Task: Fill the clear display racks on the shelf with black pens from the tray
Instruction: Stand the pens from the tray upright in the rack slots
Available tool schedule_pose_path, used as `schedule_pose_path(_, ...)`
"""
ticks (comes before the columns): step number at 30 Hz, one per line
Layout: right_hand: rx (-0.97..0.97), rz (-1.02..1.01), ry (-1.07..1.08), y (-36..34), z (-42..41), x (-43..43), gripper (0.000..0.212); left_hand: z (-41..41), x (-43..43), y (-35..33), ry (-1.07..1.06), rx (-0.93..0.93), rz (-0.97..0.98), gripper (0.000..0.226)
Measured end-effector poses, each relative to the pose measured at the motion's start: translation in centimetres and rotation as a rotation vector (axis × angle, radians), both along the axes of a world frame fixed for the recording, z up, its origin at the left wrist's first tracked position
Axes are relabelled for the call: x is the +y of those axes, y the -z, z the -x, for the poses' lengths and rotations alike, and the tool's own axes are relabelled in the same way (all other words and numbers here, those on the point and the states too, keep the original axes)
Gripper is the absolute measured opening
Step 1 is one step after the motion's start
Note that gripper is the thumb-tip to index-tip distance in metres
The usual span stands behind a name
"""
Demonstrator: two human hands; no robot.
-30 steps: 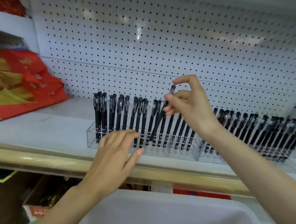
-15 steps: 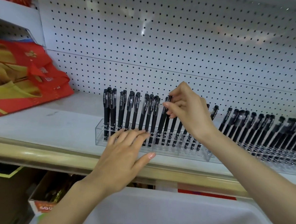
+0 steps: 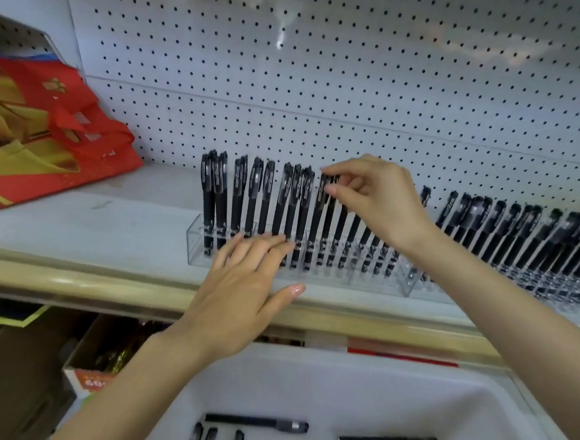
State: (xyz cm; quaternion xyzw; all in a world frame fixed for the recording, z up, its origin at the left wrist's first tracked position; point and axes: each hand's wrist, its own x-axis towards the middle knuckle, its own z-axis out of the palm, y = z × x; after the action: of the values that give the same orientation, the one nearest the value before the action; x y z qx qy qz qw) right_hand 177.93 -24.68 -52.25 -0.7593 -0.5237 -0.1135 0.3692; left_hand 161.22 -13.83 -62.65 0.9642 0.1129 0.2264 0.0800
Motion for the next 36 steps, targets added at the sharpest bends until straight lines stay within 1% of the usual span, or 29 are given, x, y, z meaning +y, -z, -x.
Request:
schedule_pose_path(2, 0.014, -0.001, -0.002, -0.2, 0.5, -0.3, 0.032, 0.4, -0.1, 0.3, -0.005, 0.044, -0.062, 0.079)
schedule_pose_path(3, 0.022, -0.015, -0.001, -0.2, 0.7, -0.5, 0.034, 0.5, -0.2, 0.3, -0.01, 0.052, -0.06, 0.08)
schedule_pose_path(7, 0.018, -0.043, -0.015, 0.7, 2.3, -2.1, 0.035, 1.1, -1.3, -1.0, -0.017, 0.03, 0.167, 0.081)
schedule_pose_path(10, 0.021, -0.025, -0.069, 2.8, 4.2, -3.6, 0.034, 2.9, -2.8, -1.6, -0.003, 0.006, 0.227, 0.072)
schedule_pose_path(12, 0.058, -0.003, -0.107, 4.8, 5.8, -4.8, 0.033, 5.0, -3.9, -1.0, -0.005, 0.038, 0.239, 0.07)
schedule_pose_path(13, 0.101, 0.016, -0.122, 6.0, 6.7, -5.4, 0.031, 6.3, -4.3, -0.3, -0.013, 0.061, 0.243, 0.071)
schedule_pose_path(15, 0.279, 0.105, -0.155, 8.9, 9.0, -6.8, 0.027, 9.6, -5.3, 1.3, -0.043, 0.095, 0.272, 0.074)
schedule_pose_path(17, 0.505, 0.253, -0.206, 12.0, 11.7, -8.4, 0.023, 13.2, -6.4, 2.8, -0.111, 0.114, 0.371, 0.076)
schedule_pose_path(18, 0.585, 0.337, -0.231, 13.6, 13.0, -9.1, 0.023, 15.1, -7.1, 3.5, -0.166, 0.112, 0.443, 0.077)
schedule_pose_path(21, 0.698, 0.555, -0.269, 17.2, 16.3, -10.9, 0.027, 19.4, -9.2, 5.4, -0.308, 0.109, 0.586, 0.081)
schedule_pose_path(23, 0.735, 0.649, -0.294, 18.6, 17.8, -11.2, 0.035, 21.1, -10.6, 6.5, -0.372, 0.126, 0.659, 0.082)
schedule_pose_path(25, 0.767, 0.725, -0.307, 19.3, 18.8, -10.9, 0.045, 21.8, -11.4, 7.4, -0.438, 0.119, 0.774, 0.08)
schedule_pose_path(28, 0.869, 0.797, -0.298, 19.8, 19.8, -10.0, 0.063, 21.9, -11.4, 7.9, -0.514, 0.078, 0.949, 0.074)
schedule_pose_path(31, 0.906, 0.888, -0.307, 20.4, 20.3, -8.7, 0.073, 21.7, -10.8, 8.0, -0.494, 0.038, 1.08, 0.056)
schedule_pose_path(33, 0.972, 0.866, -0.266, 20.8, 20.9, -8.1, 0.071, 21.6, -10.4, 8.0, -0.473, 0.022, 1.146, 0.051)
schedule_pose_path(36, 1.221, 0.747, -0.147, 21.4, 22.0, -7.6, 0.06, 21.4, -10.1, 8.0, -0.453, 0.014, 1.161, 0.057)
